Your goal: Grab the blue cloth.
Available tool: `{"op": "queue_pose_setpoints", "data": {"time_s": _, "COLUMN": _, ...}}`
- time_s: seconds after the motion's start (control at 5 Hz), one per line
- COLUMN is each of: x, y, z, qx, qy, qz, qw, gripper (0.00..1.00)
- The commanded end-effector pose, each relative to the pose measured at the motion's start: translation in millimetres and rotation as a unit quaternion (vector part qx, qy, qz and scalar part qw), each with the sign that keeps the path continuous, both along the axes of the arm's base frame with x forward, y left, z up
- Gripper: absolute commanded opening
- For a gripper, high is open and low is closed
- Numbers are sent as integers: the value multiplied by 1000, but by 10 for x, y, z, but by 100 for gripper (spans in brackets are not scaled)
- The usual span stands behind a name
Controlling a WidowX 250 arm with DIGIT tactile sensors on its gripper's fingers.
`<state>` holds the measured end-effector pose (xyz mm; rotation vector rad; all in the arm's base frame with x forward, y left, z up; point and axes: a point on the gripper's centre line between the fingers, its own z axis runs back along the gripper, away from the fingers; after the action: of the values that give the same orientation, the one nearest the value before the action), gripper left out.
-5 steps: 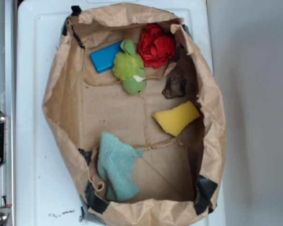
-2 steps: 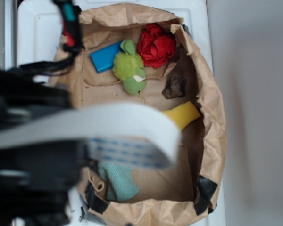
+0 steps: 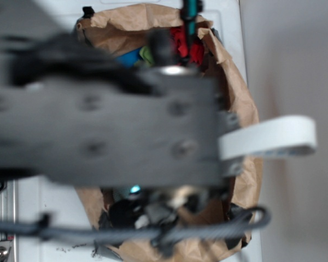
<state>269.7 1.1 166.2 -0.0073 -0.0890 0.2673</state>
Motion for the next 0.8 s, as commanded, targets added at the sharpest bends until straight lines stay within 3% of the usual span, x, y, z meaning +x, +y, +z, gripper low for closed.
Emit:
{"op": "queue_pose_setpoints", "data": {"time_s": 0.0, "x": 184, "y": 294, "z": -207, "qx": -3, "qy": -11, "qz": 65, "qw": 998, "gripper": 100}}
{"op": "queue_pose_setpoints", "data": {"time_s": 0.2, "x": 118, "y": 110, "z": -471, "qx": -9, "qy": 17, "qz": 17, "qw": 1000, "gripper": 100}}
{"op": "queue_pose_setpoints", "data": {"time_s": 0.4, "x": 88, "y": -83, "z": -614, "qx": -37, "qy": 43, "qz": -34, "qw": 998, "gripper": 100}}
{"op": "queue_pose_setpoints", "data": {"time_s": 0.6, "x": 84, "y": -199, "z": -755, "qx": -34, "qy": 55, "qz": -76, "qw": 995, "gripper": 100}}
